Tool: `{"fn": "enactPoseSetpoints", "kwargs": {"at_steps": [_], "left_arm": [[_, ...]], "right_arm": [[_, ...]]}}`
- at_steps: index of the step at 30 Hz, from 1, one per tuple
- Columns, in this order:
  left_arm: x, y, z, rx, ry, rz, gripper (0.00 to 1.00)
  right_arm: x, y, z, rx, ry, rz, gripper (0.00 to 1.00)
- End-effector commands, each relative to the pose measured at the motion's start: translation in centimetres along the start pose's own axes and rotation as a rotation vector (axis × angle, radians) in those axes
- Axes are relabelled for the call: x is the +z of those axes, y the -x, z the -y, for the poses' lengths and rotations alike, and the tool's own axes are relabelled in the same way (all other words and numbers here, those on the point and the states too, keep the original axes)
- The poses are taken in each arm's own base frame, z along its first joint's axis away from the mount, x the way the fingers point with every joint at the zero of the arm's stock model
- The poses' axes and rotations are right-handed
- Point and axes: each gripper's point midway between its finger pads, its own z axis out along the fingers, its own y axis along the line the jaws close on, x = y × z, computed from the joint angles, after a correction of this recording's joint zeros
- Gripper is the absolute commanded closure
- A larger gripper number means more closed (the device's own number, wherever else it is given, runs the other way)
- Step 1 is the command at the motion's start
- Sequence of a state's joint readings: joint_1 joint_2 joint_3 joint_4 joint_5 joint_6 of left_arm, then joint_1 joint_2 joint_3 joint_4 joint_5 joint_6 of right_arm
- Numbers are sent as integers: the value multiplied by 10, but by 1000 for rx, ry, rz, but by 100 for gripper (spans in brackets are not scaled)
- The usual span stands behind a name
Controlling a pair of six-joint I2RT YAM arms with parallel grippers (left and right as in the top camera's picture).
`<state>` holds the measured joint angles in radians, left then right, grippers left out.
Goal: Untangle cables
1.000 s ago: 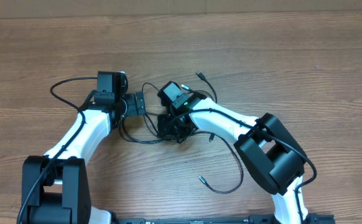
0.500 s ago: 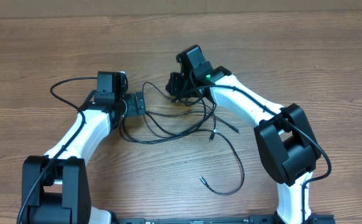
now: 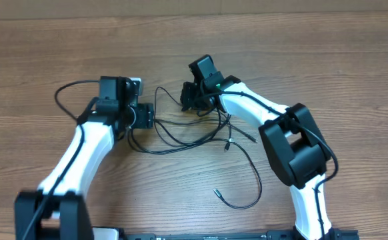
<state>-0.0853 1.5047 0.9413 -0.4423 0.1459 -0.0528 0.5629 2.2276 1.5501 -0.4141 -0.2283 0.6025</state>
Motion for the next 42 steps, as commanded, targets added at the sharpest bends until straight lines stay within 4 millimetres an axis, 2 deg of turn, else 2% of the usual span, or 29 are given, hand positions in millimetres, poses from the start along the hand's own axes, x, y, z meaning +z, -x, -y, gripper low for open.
{"fn": "enactPoseSetpoints", "kwargs": {"at_steps": [1,4,6,10,13,16,18,19,23,26,30,34,39,42], "left_arm": [[-27,28,5,14,-13,99,22],[-25,26,7,14,-29,90,16],[-22,25,7,13,-28,84,4],[-13,22,6,3,-31,64,5],[-6,19,5,-4,-30,49,6],[-1,17,3,-6,-25,38,3],[1,16,2,-8,-20,33,4],[1,16,2,-8,-21,32,4],[1,16,2,-8,-21,32,3],[1,16,2,-8,-21,32,3],[1,17,2,-8,-21,35,3],[1,17,2,-23,-22,36,3],[1,17,2,-23,-22,36,3],[1,17,2,-23,-22,36,2]], "right_arm": [[16,-9,8,8,-22,-32,82],[21,-23,6,13,1,-89,78],[21,-31,-1,16,43,-134,77],[18,-53,-4,33,58,-227,77],[18,-60,-8,21,63,-249,78],[16,-65,-20,-33,135,-279,78],[13,-70,-25,-49,169,-303,87],[13,-71,-26,-54,178,-310,88],[1,-65,-37,-112,231,-299,86],[-21,-51,-44,-166,271,-265,83],[-49,-29,-43,-161,278,-208,82],[-63,-6,-23,-112,264,-171,76],[-70,19,33,-10,131,-124,59],[-76,30,69,50,36,-101,58]]}}
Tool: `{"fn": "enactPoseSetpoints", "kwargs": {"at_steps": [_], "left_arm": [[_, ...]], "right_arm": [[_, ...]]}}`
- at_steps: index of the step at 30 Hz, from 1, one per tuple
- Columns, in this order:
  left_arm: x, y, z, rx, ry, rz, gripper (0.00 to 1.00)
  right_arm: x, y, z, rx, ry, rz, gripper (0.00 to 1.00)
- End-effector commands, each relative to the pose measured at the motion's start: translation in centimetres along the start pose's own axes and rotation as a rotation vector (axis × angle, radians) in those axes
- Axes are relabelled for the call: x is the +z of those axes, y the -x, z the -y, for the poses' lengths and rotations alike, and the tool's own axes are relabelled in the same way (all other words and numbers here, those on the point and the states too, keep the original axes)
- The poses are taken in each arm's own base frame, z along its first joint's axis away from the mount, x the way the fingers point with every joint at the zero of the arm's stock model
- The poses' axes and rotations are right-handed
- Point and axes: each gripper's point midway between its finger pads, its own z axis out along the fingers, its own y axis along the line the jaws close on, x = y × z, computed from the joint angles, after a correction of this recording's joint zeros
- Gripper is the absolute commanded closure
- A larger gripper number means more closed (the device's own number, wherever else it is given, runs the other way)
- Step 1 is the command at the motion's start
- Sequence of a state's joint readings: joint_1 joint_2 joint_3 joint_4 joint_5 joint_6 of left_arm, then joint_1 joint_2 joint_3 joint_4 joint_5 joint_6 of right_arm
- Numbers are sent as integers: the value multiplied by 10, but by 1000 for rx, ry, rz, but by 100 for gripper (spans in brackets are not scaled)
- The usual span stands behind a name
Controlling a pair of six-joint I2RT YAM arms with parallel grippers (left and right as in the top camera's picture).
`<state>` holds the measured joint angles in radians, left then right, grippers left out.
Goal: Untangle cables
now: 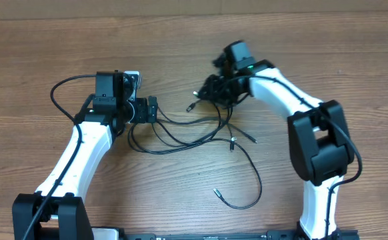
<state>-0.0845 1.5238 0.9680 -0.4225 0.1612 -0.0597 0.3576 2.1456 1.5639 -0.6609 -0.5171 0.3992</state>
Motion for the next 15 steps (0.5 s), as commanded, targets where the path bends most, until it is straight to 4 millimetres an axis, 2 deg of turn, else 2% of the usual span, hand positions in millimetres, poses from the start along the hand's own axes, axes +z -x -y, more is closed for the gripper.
{"fn": "enactPoseSetpoints", "kwargs": {"at_steps": [1,4,7,11,15], "left_arm": [[0,5,-1,-20,-5,10,2],[0,5,0,-19,-7,11,2],[0,6,0,-19,-7,13,2],[0,5,0,-19,-7,13,2],[0,5,0,-19,-7,12,2]], "right_arm": [[-22,17,35,47,-114,70,58],[-31,17,56,100,-156,61,55],[-33,10,67,134,-173,36,51],[-26,-9,74,152,-191,-14,50],[-11,-36,76,150,-211,-79,50]]}}
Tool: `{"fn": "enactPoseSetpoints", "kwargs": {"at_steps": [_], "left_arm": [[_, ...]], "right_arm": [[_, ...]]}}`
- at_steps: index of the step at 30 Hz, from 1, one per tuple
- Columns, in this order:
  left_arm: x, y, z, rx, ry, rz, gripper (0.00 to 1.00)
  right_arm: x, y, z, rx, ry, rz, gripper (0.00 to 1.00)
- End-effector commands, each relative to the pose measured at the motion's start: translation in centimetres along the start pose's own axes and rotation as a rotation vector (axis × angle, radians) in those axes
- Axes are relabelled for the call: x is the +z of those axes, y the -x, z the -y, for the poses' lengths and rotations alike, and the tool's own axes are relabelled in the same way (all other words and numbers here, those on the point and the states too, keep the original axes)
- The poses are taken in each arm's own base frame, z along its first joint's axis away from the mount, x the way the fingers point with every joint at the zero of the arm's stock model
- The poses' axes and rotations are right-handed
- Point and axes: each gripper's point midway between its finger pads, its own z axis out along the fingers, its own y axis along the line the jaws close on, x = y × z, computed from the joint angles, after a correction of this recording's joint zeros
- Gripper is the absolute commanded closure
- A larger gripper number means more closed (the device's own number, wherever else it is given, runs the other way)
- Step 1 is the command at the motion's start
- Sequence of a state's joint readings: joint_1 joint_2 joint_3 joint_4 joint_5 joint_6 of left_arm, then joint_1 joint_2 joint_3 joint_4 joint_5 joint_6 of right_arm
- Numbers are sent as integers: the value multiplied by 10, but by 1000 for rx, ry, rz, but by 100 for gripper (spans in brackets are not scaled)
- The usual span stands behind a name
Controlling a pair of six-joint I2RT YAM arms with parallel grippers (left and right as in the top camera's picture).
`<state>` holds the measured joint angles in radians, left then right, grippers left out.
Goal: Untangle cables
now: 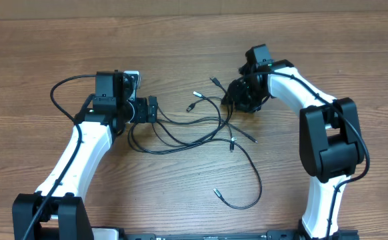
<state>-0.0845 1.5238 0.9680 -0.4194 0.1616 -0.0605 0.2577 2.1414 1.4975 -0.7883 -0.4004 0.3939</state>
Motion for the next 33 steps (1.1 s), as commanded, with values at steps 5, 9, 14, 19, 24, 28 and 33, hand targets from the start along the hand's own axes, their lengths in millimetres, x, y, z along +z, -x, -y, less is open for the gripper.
{"fn": "enactPoseSetpoints", "kwargs": {"at_steps": [5,9,14,19,24,28,33], "left_arm": [[0,5,0,-18,-6,10,2],[0,5,0,-19,-6,9,2],[0,5,0,-25,-6,10,2],[0,5,0,-25,-6,10,1],[0,5,-1,-26,-5,10,1],[0,4,-1,-26,-5,6,1],[1,-5,-5,-31,21,-26,0]], "right_arm": [[28,-54,10,-28,-87,-106,51],[32,-63,25,-35,-175,-111,76],[23,-64,24,-17,-176,-131,74],[4,-42,13,-25,-158,-86,63],[-13,-6,23,-8,-188,25,13],[-27,17,57,54,-265,100,0],[-51,33,110,159,-358,147,0]]}}
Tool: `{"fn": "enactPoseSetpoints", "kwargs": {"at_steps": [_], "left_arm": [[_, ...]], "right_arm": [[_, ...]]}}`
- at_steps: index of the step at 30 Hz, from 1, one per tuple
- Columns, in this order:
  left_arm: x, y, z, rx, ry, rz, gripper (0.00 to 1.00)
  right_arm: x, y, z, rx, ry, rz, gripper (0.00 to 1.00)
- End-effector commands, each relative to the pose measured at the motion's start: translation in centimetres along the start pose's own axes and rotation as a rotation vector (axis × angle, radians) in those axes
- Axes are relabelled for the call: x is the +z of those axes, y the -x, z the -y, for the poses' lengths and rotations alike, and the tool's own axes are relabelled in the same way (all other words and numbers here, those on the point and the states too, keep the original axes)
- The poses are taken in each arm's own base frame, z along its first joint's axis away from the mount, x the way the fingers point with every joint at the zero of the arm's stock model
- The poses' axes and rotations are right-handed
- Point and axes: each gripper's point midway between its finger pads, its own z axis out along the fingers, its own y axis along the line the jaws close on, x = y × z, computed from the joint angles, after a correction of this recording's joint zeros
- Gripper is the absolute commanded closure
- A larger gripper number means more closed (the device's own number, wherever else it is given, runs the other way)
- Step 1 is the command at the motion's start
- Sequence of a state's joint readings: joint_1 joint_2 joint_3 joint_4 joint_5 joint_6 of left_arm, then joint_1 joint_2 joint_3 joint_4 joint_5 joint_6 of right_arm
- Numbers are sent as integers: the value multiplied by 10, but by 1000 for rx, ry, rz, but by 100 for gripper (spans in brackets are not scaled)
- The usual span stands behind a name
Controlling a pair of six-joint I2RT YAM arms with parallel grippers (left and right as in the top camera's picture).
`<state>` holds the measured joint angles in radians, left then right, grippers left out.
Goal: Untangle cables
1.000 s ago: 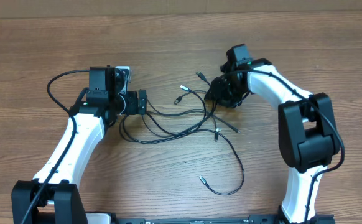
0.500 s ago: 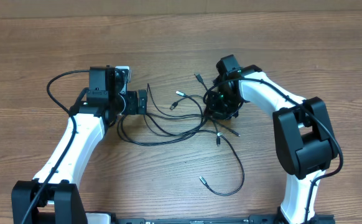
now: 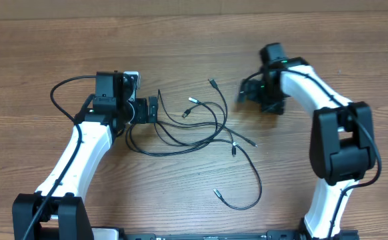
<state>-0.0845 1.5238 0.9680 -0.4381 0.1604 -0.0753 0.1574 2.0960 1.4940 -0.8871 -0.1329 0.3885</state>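
Observation:
Several thin black cables (image 3: 193, 137) with small silver plugs lie tangled on the wooden table (image 3: 194, 40) between my arms. My left gripper (image 3: 155, 110) sits at the tangle's left edge, shut on strands that fan out from its fingers to the right. One plug end (image 3: 212, 82) points up at the back, and another plug end (image 3: 189, 100) lies below it. A long strand (image 3: 254, 180) curls toward the front. My right gripper (image 3: 242, 93) hovers to the right of the tangle, apart from it, with its fingers spread and nothing between them.
A black loop of the left arm's own wiring (image 3: 61, 93) arcs out to the far left. The table's front edge with the arm bases (image 3: 194, 235) lies below. Bare wood surrounds the tangle at the back and right.
My right gripper has moved further right and no longer touches the cables. The strand it was on has settled back toward the tangle. The left gripper has not moved.
My right gripper was first in the tangle's upper middle, close to the left gripper. It was then further right with strands drawn out after it, then further still. Now it is clear of the cables, which lie more spread out, with the left gripper holding their left end.

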Motion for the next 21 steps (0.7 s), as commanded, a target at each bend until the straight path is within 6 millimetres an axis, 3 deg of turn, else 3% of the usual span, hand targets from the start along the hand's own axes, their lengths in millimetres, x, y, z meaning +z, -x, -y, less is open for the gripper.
{"fn": "enactPoseSetpoints", "kwargs": {"at_steps": [1,5,10,15,21], "left_arm": [[1,-2,-8,-15,33,-14,1],[2,-15,-11,-38,52,-55,0],[-1,-47,-13,-199,75,-178,0],[-8,-81,-13,-293,101,-308,0],[-13,-95,-16,-298,128,-366,1]], "right_arm": [[-3,19,42,73,-97,40,0],[-7,30,67,137,-100,52,0],[-11,45,86,188,-92,91,0],[-13,53,91,201,-84,119,0],[-13,54,91,201,-83,121,0]]}}
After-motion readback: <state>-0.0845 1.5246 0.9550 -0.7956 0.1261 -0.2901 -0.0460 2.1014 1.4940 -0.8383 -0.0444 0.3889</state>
